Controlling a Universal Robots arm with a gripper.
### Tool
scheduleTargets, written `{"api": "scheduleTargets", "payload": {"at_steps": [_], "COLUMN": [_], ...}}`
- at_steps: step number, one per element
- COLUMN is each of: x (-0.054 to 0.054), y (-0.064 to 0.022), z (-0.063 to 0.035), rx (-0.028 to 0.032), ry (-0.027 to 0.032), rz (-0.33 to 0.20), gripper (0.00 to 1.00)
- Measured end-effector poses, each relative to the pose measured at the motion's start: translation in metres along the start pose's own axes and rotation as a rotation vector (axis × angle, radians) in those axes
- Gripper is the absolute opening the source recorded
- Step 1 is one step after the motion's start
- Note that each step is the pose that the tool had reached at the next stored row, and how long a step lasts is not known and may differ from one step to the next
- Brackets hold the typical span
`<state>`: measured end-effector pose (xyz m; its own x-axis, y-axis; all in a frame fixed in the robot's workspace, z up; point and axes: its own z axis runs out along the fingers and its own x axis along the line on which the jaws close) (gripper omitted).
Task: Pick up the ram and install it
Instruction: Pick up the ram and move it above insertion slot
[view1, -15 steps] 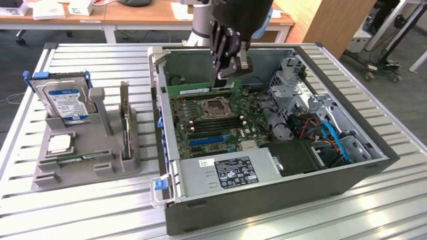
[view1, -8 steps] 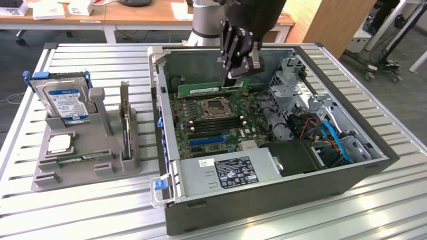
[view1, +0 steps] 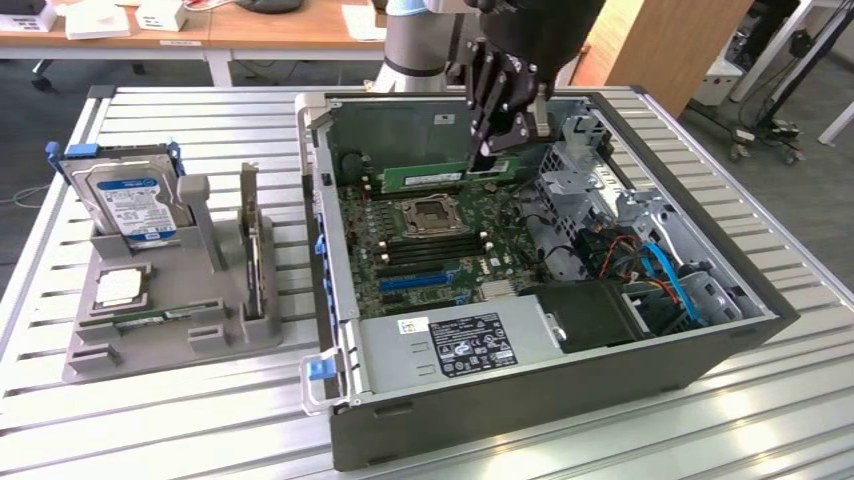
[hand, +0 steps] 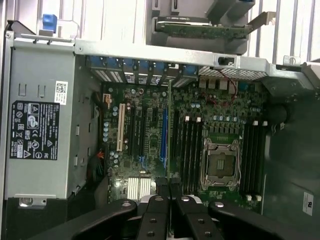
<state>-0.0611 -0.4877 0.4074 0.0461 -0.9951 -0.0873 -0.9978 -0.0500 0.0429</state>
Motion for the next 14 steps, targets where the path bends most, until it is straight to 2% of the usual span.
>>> {"api": "scheduleTargets", "payload": {"at_steps": [6,14], "x": [0.001,0.001], "y": [-0.0135,-0.0148], "z": [-0.0005,-0.0003], "rx": [0.0001,0.0001], "ry": [-0.0026,-0.0029], "rz": [0.0,0.002], "gripper": [0.12,0.12]}}
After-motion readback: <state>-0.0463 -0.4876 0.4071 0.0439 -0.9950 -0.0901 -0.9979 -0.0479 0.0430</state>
